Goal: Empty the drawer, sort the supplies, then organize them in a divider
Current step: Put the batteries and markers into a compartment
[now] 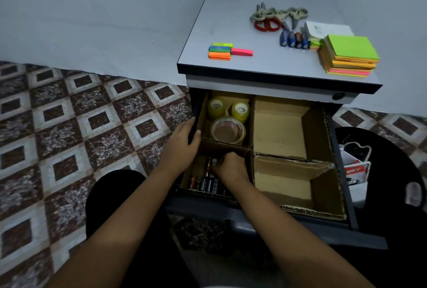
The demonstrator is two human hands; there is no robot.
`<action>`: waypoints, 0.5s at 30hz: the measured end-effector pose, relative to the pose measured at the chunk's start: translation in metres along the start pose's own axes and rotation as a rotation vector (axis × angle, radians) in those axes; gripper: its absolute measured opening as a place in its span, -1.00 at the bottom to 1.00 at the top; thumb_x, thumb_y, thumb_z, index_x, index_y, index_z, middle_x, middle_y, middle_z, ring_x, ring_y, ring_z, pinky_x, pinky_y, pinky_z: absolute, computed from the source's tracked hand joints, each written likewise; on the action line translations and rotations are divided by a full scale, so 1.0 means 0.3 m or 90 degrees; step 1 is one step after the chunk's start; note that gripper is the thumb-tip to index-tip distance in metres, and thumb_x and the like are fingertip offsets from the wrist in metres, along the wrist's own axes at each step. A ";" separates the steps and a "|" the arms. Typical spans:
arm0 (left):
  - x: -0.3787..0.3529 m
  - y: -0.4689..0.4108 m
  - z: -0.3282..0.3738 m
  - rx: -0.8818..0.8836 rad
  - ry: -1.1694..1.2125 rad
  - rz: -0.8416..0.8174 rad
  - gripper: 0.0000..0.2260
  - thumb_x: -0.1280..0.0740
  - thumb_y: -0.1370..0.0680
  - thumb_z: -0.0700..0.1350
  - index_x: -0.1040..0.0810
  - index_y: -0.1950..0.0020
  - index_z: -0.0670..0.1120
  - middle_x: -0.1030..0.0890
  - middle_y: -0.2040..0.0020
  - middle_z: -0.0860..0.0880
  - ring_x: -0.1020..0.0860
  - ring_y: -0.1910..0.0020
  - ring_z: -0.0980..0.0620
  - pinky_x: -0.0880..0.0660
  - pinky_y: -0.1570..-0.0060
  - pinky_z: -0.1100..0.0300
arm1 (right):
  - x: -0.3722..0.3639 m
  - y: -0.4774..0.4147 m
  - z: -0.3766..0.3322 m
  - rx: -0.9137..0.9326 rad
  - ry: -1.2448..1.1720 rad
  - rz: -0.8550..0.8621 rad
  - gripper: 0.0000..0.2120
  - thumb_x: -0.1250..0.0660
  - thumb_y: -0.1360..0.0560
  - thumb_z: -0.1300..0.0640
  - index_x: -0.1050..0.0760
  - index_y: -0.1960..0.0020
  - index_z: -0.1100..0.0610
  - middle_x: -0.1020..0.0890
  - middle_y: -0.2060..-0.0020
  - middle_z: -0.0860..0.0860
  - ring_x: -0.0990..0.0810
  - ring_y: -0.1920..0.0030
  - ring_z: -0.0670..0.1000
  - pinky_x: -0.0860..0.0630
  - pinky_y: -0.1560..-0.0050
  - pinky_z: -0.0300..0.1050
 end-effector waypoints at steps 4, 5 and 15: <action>-0.001 0.001 -0.001 0.002 -0.003 -0.005 -0.57 -0.13 -0.63 -0.03 -0.23 -0.49 -0.07 -0.30 -0.46 -0.06 -0.29 -0.41 -0.01 -0.25 -0.25 0.22 | 0.027 0.022 -0.009 0.014 -0.081 -0.014 -0.84 -0.43 -0.44 0.12 -0.60 0.05 0.20 -0.64 0.11 0.10 -0.59 0.11 0.01 -0.38 0.23 -0.26; -0.001 0.001 0.001 0.000 -0.006 -0.004 -0.58 -0.13 -0.63 -0.03 -0.23 -0.49 -0.08 -0.31 -0.45 -0.06 -0.30 -0.41 -0.01 -0.25 -0.24 0.22 | 0.033 0.028 -0.013 0.021 -0.104 -0.011 -0.88 -0.44 -0.44 0.11 -0.58 0.08 0.15 -0.63 0.15 0.09 -0.58 0.16 -0.01 -0.40 0.25 -0.26; 0.050 -0.007 0.140 -0.107 -0.105 0.040 -0.63 -0.23 -0.59 -0.11 -0.38 -0.40 -0.15 -0.32 -0.39 -0.14 -0.36 -0.34 -0.09 -0.36 -0.22 0.13 | 0.248 0.134 -0.120 0.173 -0.200 0.033 -0.92 -0.41 -0.46 0.08 -0.51 0.12 0.00 -0.59 0.25 -0.07 -0.60 0.20 -0.06 -0.56 0.20 -0.20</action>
Point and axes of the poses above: each hand's wrist, its own y-axis away from the middle knuckle, its own x-axis out of the back of the hand, z = x × y, the point moved 8 cm from there along -y, towards the middle knuckle
